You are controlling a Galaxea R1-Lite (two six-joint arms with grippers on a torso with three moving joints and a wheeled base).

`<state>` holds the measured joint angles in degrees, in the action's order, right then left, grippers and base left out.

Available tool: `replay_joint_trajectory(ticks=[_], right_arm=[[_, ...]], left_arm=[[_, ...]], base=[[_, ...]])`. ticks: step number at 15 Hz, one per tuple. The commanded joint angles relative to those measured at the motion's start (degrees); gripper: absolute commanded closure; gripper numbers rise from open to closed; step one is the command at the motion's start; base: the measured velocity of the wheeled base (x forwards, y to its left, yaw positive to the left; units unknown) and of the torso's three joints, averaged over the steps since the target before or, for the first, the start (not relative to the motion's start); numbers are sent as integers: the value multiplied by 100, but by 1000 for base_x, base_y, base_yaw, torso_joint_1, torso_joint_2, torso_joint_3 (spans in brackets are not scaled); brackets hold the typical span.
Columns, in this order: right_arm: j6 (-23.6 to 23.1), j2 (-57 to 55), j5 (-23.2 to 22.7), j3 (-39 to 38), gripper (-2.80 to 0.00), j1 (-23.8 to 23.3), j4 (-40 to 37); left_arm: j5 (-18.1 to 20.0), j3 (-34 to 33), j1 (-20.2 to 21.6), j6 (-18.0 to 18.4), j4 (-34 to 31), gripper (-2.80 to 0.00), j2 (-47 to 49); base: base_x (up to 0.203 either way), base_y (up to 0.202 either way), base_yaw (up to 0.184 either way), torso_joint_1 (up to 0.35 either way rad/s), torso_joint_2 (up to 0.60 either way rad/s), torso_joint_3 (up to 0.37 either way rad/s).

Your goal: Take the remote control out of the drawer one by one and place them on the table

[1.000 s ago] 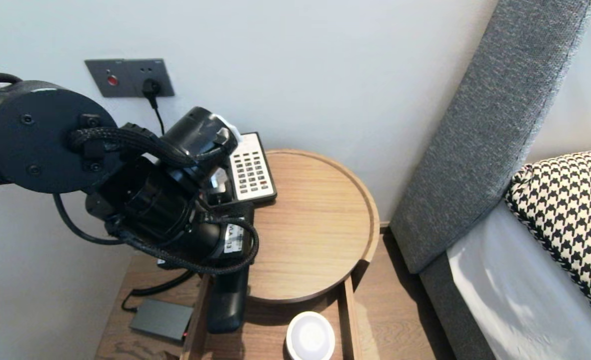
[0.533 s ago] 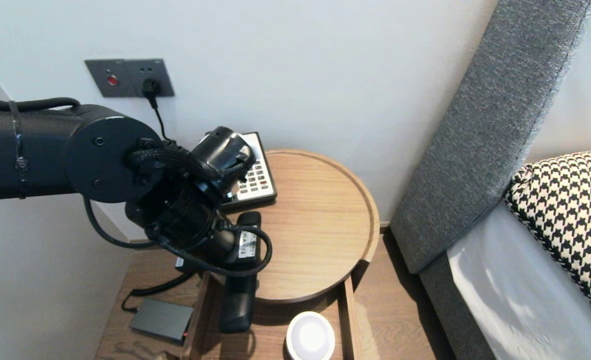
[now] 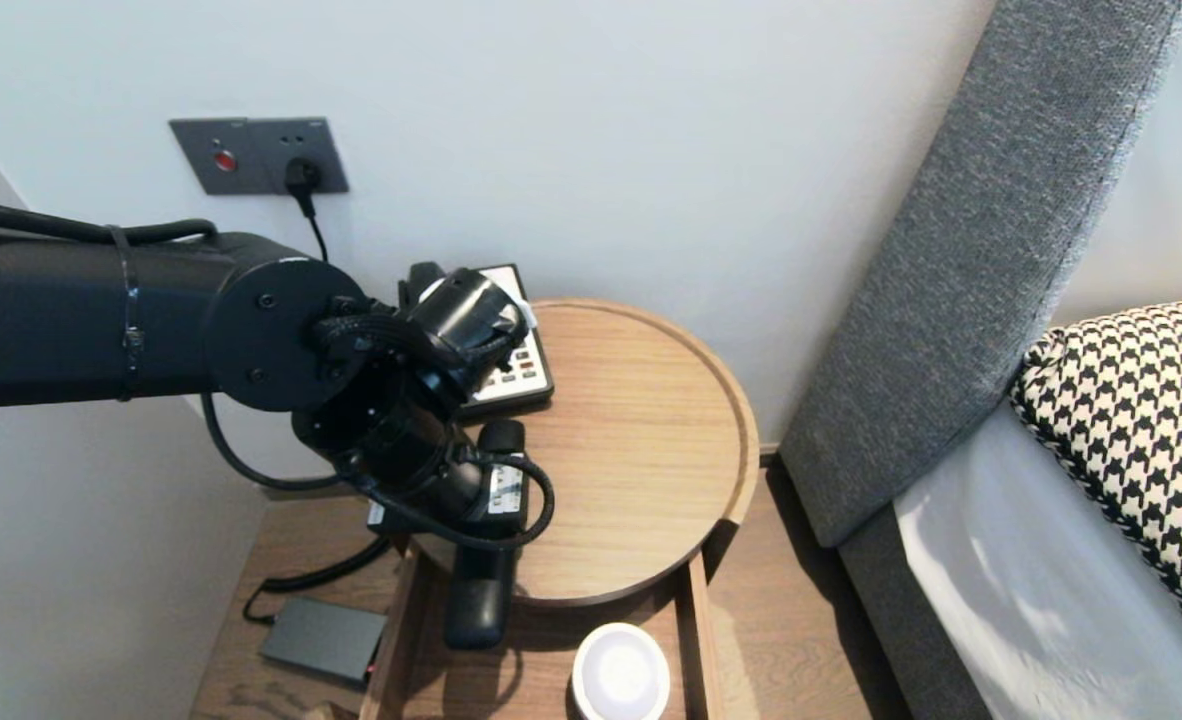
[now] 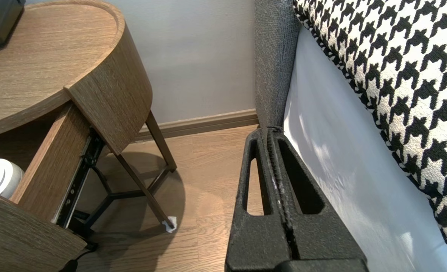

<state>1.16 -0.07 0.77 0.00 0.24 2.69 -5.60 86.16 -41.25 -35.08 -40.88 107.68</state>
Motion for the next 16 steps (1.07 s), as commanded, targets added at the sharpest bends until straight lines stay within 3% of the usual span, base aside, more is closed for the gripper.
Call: replay_joint_trajectory(ticks=[1, 8, 16], right_arm=[[-2, -2, 2, -141, 0, 2, 3], [-2, -2, 2, -141, 0, 2, 3], [-1, -2, 2, -141, 0, 2, 3]], left_arm=[[-86, 47, -2, -8, -17, 0, 76], [-128, 85, 3, 14, 86, 0, 218], [-428, 168, 3, 125, 152, 0, 313]], base=[[0, 0, 0, 0, 0, 0], [0, 0, 0, 0, 0, 0], [0, 0, 0, 0, 0, 0]])
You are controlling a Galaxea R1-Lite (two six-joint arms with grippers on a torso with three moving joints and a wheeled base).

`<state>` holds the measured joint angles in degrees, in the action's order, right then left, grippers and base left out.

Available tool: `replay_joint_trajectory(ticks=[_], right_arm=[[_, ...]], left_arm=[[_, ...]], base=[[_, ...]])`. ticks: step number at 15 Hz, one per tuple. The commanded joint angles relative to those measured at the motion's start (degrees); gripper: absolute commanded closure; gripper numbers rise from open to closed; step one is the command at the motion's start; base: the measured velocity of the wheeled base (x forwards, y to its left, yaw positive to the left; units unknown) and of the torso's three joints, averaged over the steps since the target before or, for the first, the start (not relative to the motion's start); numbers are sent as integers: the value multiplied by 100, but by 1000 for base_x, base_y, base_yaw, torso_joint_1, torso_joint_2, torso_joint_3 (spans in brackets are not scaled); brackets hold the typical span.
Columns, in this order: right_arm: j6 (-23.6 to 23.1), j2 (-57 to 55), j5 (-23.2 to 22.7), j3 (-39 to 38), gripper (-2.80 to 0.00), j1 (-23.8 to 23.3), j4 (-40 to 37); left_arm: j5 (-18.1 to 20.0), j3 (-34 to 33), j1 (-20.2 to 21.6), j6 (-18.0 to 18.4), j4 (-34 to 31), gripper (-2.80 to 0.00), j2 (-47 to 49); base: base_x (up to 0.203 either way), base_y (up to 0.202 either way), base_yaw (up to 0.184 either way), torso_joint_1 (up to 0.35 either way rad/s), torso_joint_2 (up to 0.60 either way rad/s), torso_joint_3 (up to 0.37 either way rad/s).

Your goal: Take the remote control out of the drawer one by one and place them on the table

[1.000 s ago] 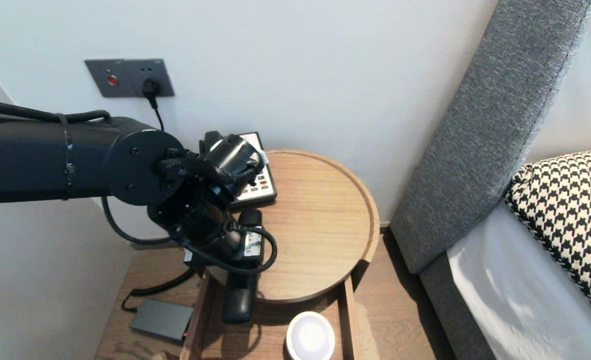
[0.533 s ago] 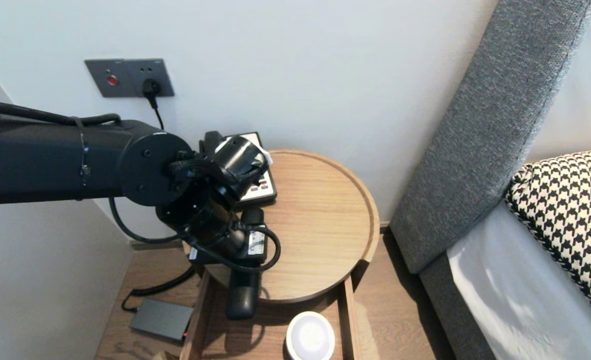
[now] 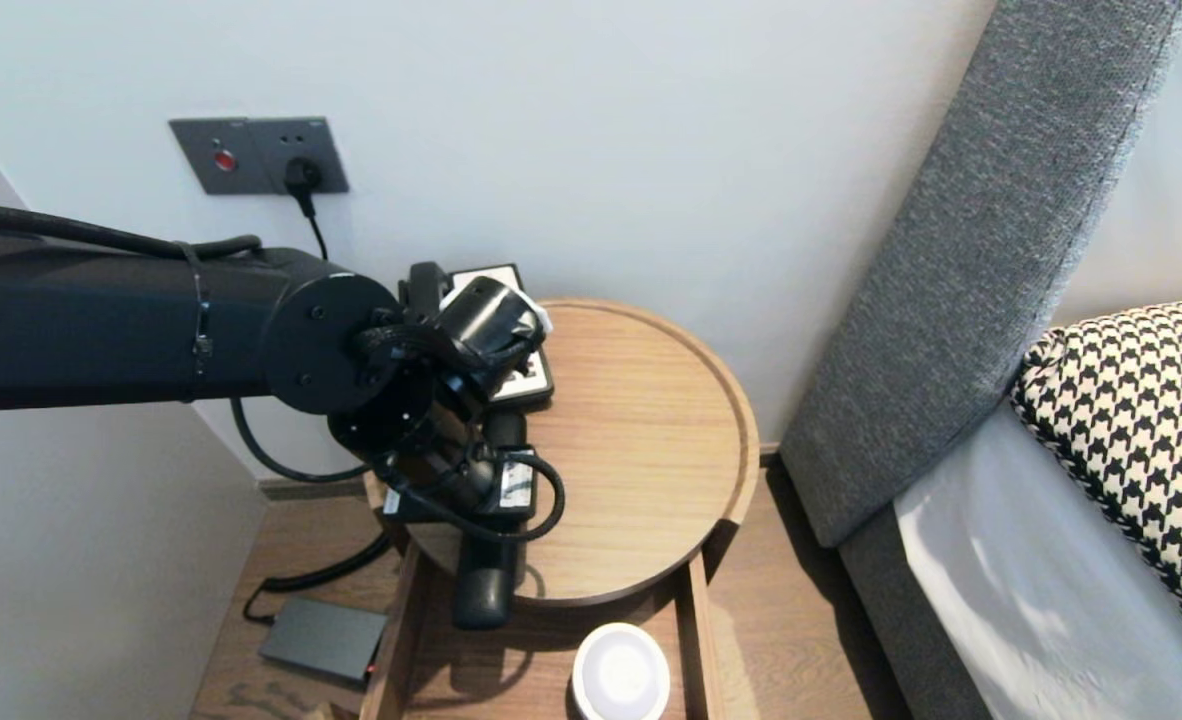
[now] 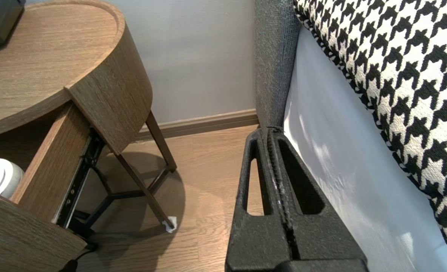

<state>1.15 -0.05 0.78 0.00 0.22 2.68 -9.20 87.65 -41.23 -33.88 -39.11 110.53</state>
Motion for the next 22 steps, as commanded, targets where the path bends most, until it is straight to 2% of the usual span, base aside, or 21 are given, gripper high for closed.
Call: replay_joint_trajectory(ticks=[1, 19, 20, 21, 22], right_arm=[[2, -4, 1, -141, 0, 4, 5], [0, -4, 1, -141, 0, 4, 5], [5, -4, 1, -141, 0, 4, 5], [0, -4, 1, -141, 0, 4, 5], [0, -4, 1, -141, 0, 4, 5]], left_arm=[[-139, 24, 1, 39, -10, 0, 56], [-170, 15, -8, 13, -9, 0, 65], [-170, 15, -8, 20, -18, -66, 56], [-170, 15, -8, 13, -18, -280, 56], [-170, 6, -8, 22, -18, -280, 56]], base=[[0, 0, 0, 0, 0, 0], [0, 0, 0, 0, 0, 0], [0, 0, 0, 0, 0, 0], [0, 0, 0, 0, 0, 0], [0, 0, 0, 0, 0, 0]])
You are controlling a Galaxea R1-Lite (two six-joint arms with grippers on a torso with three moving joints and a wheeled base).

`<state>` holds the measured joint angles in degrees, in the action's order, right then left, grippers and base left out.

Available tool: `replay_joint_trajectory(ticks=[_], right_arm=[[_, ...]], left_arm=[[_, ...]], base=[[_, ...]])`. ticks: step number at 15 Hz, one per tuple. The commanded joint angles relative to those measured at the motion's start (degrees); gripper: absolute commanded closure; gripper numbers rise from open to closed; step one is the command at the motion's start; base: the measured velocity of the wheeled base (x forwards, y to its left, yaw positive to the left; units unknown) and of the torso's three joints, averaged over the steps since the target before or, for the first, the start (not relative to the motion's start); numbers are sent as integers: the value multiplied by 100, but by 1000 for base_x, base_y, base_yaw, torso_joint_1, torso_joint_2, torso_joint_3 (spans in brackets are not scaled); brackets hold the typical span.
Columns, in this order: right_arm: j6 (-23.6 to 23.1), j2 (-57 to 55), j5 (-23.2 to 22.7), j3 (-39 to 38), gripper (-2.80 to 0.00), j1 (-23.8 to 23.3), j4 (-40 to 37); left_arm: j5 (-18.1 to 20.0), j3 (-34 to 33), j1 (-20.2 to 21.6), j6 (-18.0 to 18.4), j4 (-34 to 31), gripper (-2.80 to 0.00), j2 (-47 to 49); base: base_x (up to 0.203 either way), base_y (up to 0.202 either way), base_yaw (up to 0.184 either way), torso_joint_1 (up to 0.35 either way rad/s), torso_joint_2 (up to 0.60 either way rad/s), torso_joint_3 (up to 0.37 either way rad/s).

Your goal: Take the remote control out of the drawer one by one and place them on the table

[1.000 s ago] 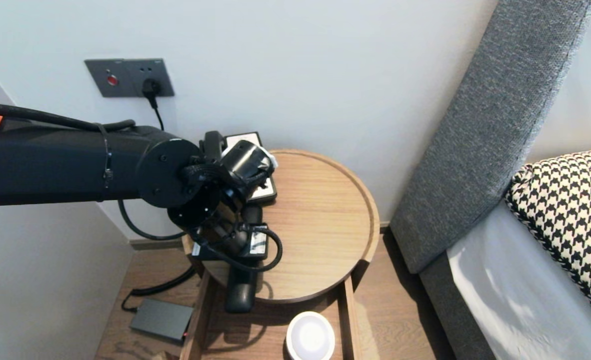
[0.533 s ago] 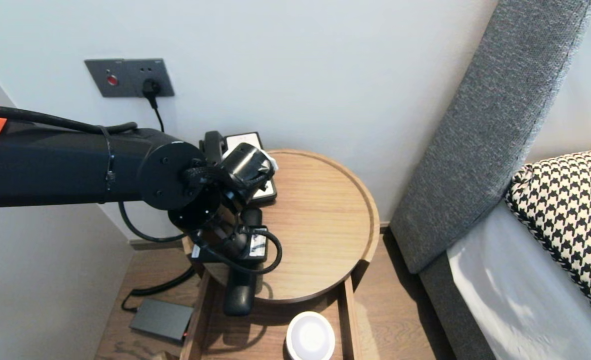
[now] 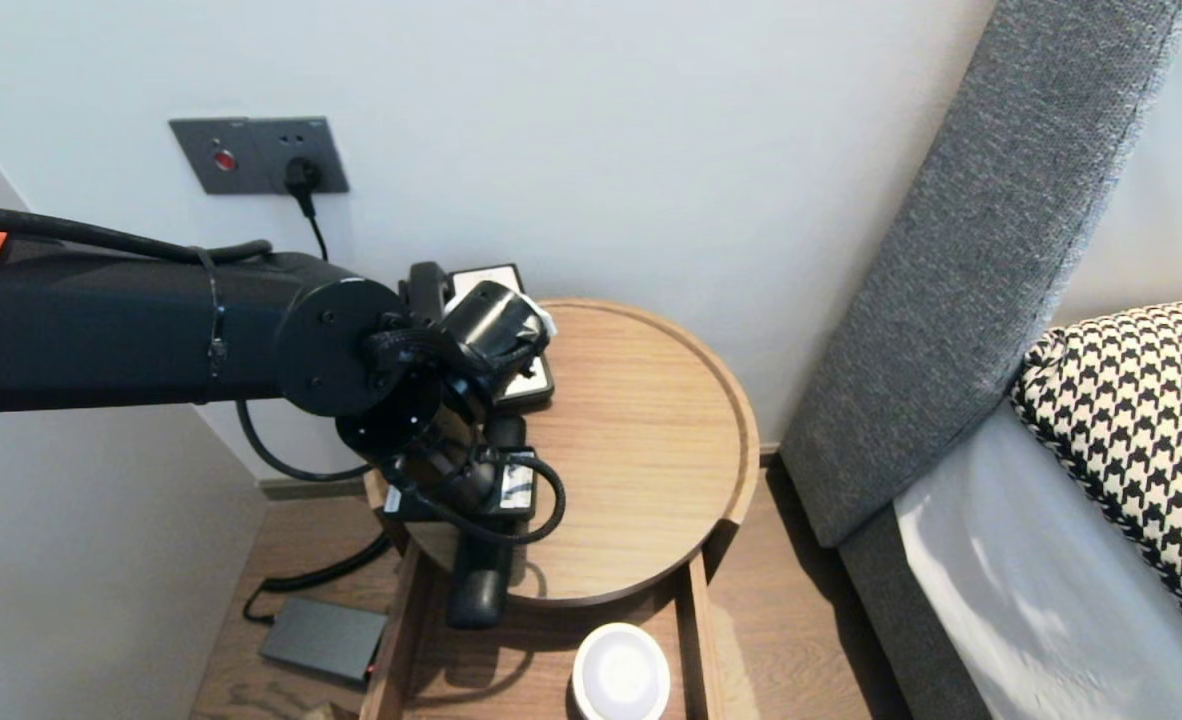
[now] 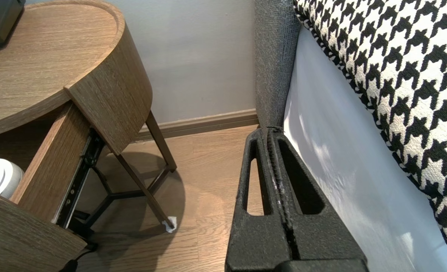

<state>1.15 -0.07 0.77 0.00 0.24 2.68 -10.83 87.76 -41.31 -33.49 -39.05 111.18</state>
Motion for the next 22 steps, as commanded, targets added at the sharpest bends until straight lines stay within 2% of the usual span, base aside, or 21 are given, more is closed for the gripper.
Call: replay_joint_trajectory(ticks=[1, 6, 14, 15, 19, 22], right_arm=[[-1, -1, 2, -141, 0, 2, 3], [-1, -1, 2, -141, 0, 2, 5], [-1, -1, 2, -141, 0, 2, 5], [-1, -1, 2, -141, 0, 2, 5], [5, -1, 2, -141, 0, 2, 5], [-1, -1, 2, -141, 0, 2, 5]], left_arm=[[-7, -5, 1, -17, -16, -280, -18], [-7, 165, 1, -35, -72, -280, -125], [79, 254, -41, -41, -636, -280, -1068], [86, 185, -64, -47, -736, 0, -1263], [343, -631, -207, -96, -942, 0, -1971], [1534, -1341, -218, -481, -1047, 0, -2266]], base=[[0, 0, 0, 0, 0, 0], [0, 0, 0, 0, 0, 0], [0, 0, 0, 0, 0, 0], [0, 0, 0, 0, 0, 0], [0, 0, 0, 0, 0, 0], [0, 0, 0, 0, 0, 0]])
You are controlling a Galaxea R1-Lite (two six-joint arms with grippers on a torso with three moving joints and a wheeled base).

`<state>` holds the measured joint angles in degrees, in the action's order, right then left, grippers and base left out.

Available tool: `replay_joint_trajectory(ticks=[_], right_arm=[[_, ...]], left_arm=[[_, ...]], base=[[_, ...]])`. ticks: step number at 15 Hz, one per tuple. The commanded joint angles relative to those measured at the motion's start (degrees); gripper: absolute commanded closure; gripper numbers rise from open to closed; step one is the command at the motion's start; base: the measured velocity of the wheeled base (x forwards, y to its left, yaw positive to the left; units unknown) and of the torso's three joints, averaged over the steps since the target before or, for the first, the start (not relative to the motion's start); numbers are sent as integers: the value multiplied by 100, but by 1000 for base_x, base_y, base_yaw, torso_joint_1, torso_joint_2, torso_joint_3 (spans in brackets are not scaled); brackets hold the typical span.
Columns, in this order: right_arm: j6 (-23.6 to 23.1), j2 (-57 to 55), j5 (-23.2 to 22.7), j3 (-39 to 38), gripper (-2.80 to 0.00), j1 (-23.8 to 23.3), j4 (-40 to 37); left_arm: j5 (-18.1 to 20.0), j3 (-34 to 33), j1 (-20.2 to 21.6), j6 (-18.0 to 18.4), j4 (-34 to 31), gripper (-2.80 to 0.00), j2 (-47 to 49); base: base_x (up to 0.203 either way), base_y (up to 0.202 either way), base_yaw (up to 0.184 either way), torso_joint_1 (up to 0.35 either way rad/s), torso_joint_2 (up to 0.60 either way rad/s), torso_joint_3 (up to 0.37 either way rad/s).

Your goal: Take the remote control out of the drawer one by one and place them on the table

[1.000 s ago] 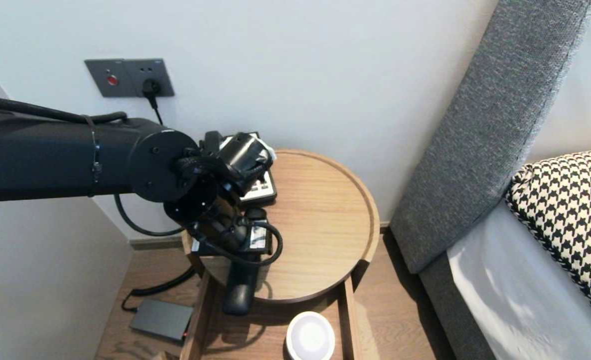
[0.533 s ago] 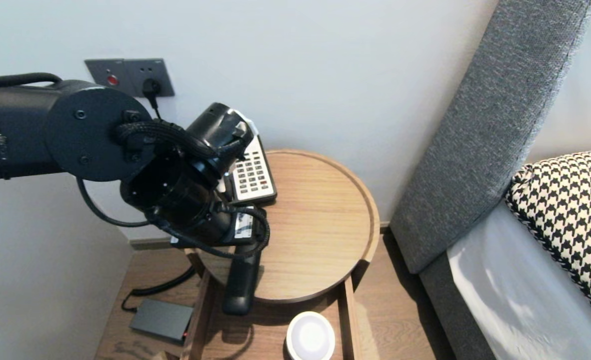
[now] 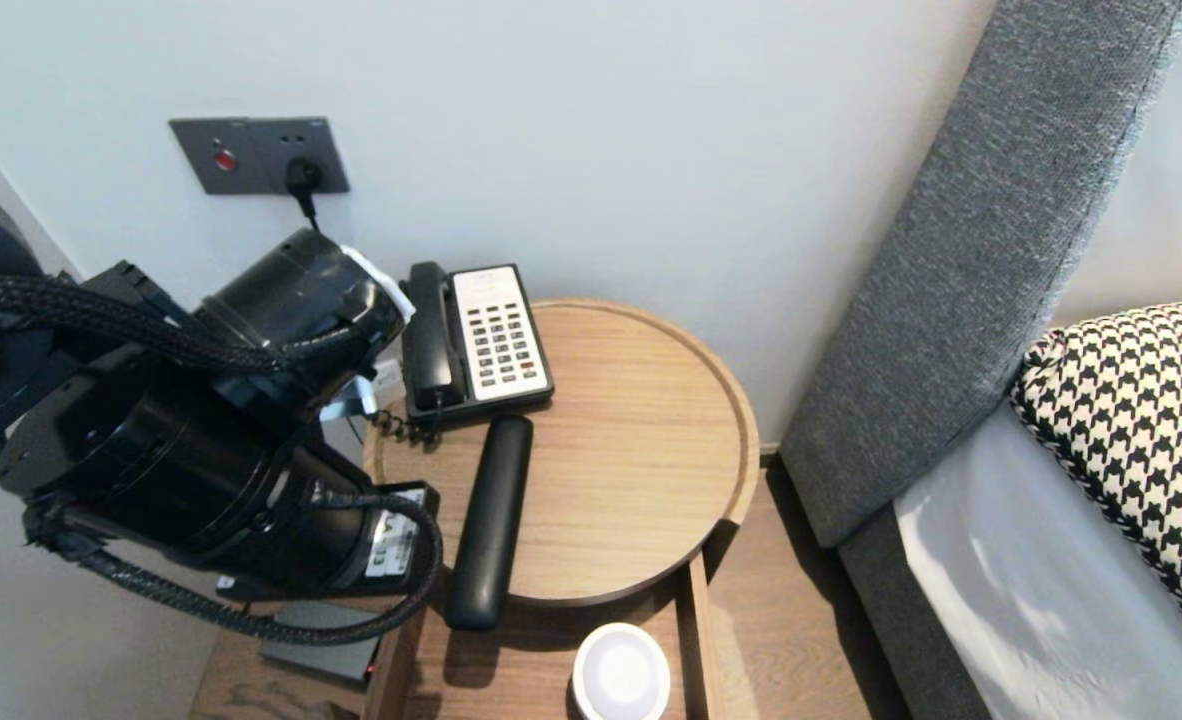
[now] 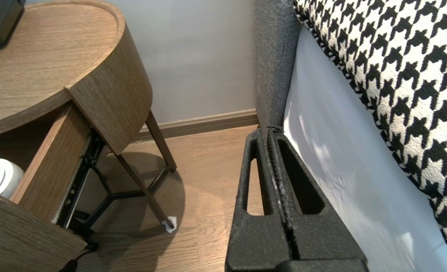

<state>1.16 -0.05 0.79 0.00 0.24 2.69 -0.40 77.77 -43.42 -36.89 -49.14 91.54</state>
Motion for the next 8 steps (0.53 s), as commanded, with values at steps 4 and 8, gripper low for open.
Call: replay_joint_trajectory(ticks=[4, 8], right_arm=[[6, -4, 0, -141, 0, 2, 3], [-2, -4, 0, -141, 0, 2, 3]], left_arm=[[911, -1077, -51, -211, -226, 0, -457], [1147, -1527, -184, -362, 38, 0, -383]], base=[[0, 0, 0, 0, 0, 0], [0, 0, 0, 0, 0, 0]])
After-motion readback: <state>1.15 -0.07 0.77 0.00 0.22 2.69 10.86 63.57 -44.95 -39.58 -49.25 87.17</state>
